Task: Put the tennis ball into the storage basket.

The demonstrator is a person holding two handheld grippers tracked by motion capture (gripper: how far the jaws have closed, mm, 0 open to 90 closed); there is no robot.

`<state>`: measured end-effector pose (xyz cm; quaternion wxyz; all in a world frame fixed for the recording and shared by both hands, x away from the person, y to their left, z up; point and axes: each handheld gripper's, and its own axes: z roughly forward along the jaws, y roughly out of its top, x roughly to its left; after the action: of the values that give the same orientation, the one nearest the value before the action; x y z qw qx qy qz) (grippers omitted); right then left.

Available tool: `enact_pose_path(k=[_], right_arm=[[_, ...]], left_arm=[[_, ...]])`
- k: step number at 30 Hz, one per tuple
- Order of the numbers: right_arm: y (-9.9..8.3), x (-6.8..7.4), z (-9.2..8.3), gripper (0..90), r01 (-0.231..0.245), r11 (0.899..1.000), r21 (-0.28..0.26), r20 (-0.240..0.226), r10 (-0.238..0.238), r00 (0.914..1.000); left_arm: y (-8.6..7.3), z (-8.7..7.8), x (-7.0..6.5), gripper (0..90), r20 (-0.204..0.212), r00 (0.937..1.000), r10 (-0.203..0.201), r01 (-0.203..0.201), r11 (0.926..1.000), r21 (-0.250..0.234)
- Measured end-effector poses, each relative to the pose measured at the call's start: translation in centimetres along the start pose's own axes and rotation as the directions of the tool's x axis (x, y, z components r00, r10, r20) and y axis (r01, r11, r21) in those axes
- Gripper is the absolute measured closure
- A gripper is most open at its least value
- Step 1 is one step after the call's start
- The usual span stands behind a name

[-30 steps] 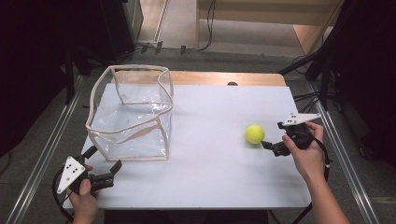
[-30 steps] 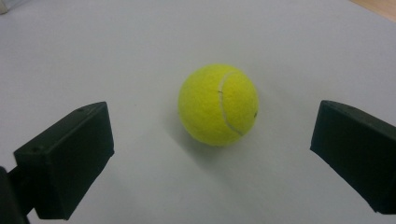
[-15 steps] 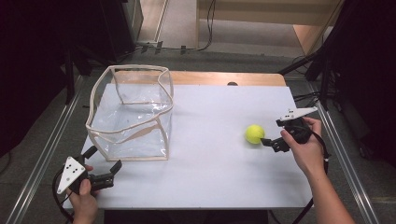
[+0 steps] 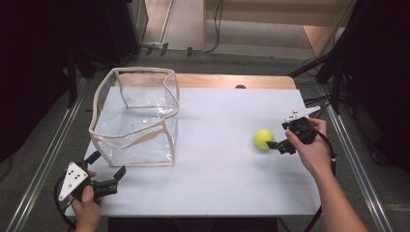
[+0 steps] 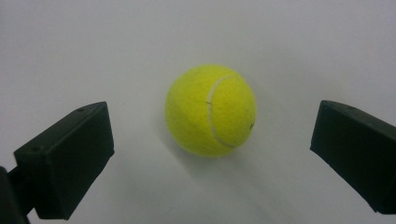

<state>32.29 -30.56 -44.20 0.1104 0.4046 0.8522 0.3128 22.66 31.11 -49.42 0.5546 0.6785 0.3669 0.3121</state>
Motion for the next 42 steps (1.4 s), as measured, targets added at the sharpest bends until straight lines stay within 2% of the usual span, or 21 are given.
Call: enact_pose_path(k=[13, 23, 42], right_arm=[[0.2, -0.7, 0.7, 0.0, -0.002, 0.999, 0.052, -0.021, 0.003, 0.9998], [1.4, -0.6, 1.5, 0.0, 0.017, 0.996, 0.088, -0.037, -0.013, 0.9992], [3.2, -0.5, 3.3, 0.0, 0.053, 0.982, 0.182, -0.052, -0.044, 0.9977]], left_arm=[[0.0, 0.0, 0.0, 0.0, 0.001, 1.0, 0.002, -0.002, 1.0, 0.002], [0.0, 0.0, 0.0, 0.0, 0.002, 1.0, -0.001, 0.001, 1.0, 0.0], [0.0, 0.0, 0.0, 0.0, 0.005, 1.0, -0.003, 0.003, 1.0, -0.002]])
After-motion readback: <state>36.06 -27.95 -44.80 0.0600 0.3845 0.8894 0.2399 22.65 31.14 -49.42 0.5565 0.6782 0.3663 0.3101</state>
